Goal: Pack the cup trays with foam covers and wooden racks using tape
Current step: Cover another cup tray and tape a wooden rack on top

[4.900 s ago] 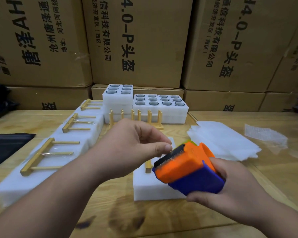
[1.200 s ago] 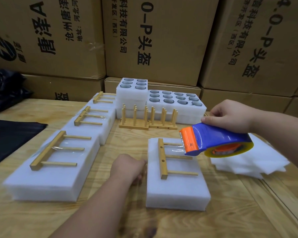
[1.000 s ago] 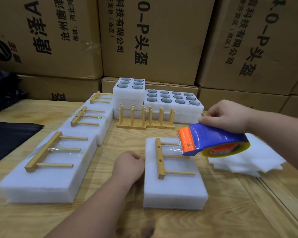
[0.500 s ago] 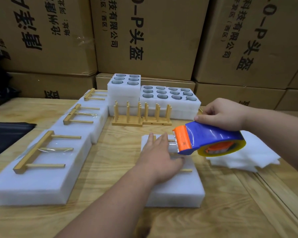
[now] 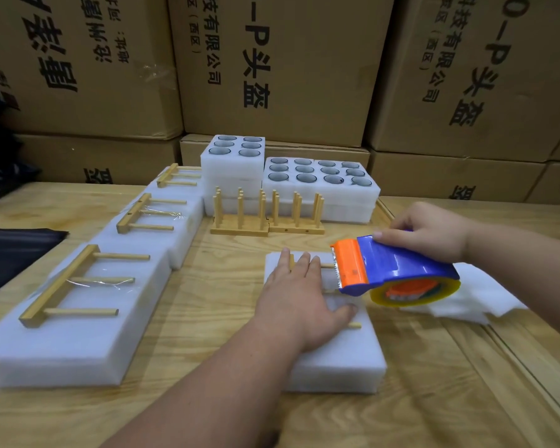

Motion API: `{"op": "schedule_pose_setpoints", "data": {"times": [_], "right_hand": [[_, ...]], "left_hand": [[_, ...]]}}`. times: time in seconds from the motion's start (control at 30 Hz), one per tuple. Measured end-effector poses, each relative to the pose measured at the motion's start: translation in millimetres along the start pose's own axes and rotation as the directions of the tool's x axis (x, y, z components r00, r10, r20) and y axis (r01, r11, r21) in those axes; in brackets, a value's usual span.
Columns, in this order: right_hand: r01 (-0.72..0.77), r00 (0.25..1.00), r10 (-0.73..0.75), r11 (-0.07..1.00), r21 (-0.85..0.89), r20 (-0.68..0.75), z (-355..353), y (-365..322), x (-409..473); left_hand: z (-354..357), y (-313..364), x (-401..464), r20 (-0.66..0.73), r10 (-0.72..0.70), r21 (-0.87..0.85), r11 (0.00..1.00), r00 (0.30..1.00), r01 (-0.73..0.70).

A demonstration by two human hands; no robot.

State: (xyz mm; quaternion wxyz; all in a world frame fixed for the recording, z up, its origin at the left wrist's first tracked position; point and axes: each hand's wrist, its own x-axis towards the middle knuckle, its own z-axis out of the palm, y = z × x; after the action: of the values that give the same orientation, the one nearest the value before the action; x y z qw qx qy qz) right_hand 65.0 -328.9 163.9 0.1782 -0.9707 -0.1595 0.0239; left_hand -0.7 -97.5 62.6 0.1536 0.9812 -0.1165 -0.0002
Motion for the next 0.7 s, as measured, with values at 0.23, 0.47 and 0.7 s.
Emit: {"op": "schedule_pose_setpoints", "data": {"times": [0.23,0.47,0.7], "right_hand": [[-0.006,1.0,0.006,1.0,0.004,0.02,-12,22,-11],[-0.07,0.996,0.069,0.997,0.022,0.049,-38,49,-33],[-0.082,0.989,0.097,0.988,-0.132,0.111,-41,40,-29]], "left_hand": [[2,-1,0,-0.01,-0.001,-0.003,1.0,1.0,0.001],[3,-2,-1,0.0,0.005,-0.008,1.0,1.0,-0.005],[4,-2,0,0.004,0.007,0.006,1.0,1.0,-0.007]]}}
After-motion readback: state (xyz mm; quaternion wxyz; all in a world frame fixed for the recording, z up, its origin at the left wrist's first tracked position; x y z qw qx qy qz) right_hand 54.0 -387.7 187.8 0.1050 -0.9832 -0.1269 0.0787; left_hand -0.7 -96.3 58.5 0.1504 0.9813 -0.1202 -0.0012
